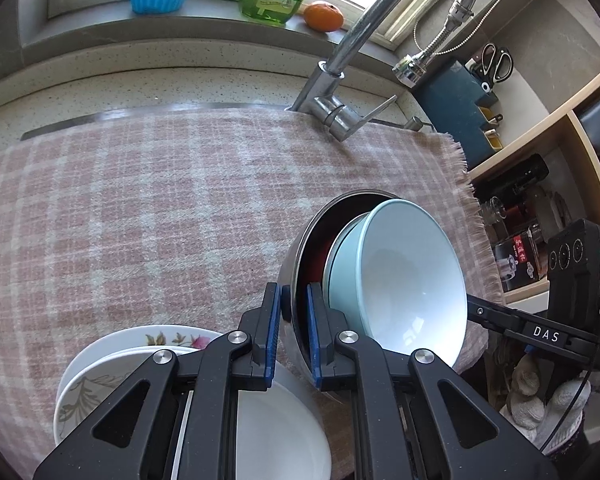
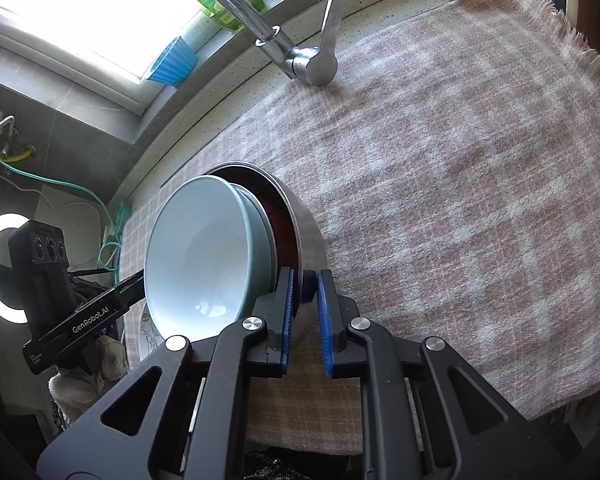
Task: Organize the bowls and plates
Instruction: 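Lift the nested bowl set and lower it onto the plate stack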
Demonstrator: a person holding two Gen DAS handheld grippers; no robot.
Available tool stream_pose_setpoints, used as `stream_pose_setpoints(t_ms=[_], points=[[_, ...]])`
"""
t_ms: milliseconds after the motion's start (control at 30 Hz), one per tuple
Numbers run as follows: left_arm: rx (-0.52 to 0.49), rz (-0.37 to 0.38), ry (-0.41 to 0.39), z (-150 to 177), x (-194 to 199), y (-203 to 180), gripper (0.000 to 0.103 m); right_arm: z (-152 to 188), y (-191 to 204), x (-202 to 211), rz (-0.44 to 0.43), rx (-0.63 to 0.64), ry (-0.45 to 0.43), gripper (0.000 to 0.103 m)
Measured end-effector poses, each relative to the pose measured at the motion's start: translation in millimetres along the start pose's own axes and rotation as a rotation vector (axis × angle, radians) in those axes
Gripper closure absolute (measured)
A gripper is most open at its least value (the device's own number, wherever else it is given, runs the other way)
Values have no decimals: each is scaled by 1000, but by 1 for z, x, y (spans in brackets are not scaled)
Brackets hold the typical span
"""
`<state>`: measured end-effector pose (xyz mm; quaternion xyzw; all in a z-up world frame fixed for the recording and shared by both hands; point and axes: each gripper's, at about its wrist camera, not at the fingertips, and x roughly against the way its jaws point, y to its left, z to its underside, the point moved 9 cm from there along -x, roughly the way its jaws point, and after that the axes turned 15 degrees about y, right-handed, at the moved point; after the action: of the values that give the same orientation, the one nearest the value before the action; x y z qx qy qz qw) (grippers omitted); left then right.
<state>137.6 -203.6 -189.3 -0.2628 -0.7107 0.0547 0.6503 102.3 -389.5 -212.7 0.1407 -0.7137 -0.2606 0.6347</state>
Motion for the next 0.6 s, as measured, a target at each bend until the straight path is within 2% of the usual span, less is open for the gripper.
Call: stream_pose_setpoints(t_ms=[300, 600], points=[[12, 10, -47, 14, 32, 6, 94, 13, 37, 16, -6, 63, -3, 90], [64, 5, -87, 39, 61, 37, 94, 34, 83, 2, -28, 128, 30, 90]])
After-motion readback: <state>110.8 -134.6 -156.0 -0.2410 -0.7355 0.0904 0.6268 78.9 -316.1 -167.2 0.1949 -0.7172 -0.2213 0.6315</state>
